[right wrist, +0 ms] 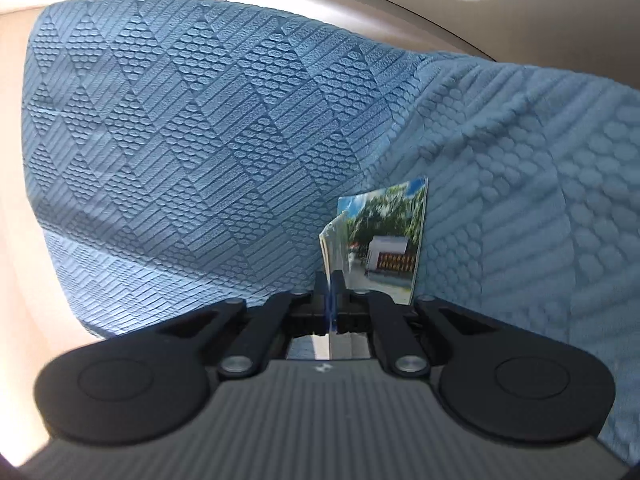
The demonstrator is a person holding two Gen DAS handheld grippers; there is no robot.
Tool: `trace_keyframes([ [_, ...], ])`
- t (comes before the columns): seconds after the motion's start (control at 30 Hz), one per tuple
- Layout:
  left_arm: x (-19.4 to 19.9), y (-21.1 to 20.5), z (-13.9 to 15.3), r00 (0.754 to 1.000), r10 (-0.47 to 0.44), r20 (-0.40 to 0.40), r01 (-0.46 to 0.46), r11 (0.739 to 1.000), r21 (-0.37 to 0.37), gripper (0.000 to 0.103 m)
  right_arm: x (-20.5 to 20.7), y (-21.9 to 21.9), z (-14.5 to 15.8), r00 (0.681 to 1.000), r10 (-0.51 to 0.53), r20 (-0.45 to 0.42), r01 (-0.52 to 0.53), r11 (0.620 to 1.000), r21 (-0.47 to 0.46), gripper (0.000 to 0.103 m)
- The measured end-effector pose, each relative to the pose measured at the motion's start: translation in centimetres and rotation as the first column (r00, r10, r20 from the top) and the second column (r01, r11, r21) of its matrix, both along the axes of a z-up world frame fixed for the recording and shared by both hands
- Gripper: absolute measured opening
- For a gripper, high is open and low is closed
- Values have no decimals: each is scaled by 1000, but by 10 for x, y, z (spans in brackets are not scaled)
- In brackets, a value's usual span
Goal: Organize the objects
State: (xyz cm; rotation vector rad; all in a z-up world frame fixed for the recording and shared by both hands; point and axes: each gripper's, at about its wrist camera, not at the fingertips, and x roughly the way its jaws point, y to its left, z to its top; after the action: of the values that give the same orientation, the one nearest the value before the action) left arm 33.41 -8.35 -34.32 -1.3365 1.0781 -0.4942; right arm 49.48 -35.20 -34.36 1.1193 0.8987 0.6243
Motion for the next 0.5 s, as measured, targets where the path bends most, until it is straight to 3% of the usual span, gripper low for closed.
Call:
trace_keyframes([
  [0.27, -5, 25, -6, 994, 102, -29, -101, 995, 25, 70, -28, -2, 13, 999, 34, 30, -33, 999, -23, 4],
  [0.37, -6, 37, -2, 992, 126, -19, -125, 990, 61, 62, -37, 0, 17, 998, 50, 49, -47, 997, -59, 4],
  [0.5, -4, 46, 7, 992, 130, 7, -130, 982, 138, 44, -47, 4, 26, 994, 69, 85, -57, 989, -135, 4],
])
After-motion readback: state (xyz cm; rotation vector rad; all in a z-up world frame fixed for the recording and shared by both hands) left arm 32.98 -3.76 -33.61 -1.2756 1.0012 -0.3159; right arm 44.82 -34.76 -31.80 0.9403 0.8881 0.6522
